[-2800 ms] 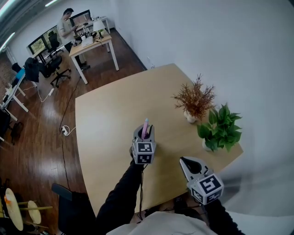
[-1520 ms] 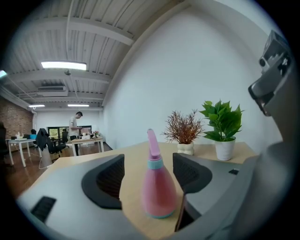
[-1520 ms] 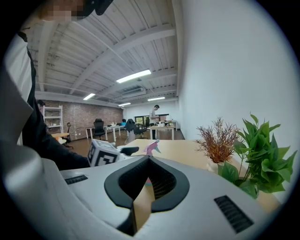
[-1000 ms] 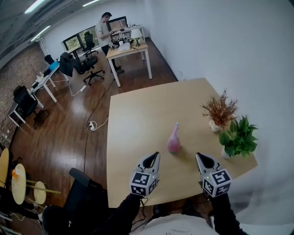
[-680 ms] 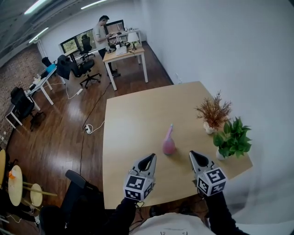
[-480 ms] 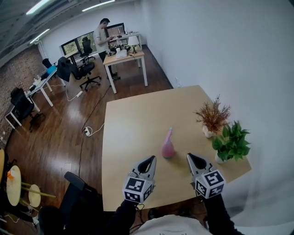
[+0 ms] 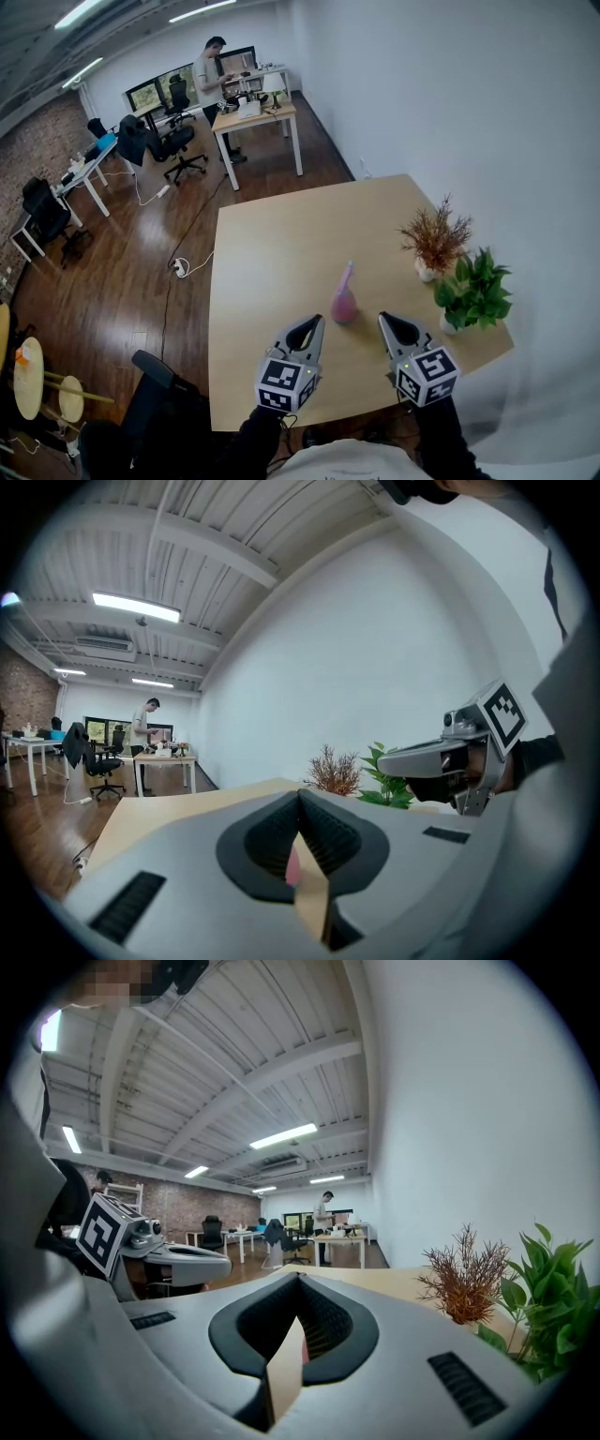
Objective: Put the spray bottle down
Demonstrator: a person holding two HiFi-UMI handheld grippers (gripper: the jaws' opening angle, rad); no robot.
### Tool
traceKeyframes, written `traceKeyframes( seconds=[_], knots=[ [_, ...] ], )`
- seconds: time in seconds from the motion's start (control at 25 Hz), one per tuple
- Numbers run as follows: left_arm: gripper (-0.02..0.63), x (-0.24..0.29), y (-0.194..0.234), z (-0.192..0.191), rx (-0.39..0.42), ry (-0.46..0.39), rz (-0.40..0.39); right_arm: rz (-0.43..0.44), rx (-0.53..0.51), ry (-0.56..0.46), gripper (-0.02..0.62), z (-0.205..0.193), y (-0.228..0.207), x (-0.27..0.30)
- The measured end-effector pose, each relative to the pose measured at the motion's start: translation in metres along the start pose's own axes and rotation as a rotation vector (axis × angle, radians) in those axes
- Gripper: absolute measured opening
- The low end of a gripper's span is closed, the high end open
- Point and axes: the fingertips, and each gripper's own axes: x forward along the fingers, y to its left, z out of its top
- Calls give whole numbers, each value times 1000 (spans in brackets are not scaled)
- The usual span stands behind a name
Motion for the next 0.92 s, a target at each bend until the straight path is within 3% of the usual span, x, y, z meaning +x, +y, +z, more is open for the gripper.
traceKeyframes(
  seconds=[0.92],
  knots=[
    [-11, 2, 1, -8, -1, 23, 2, -7, 4, 9, -21, -4, 0, -1]
  ],
)
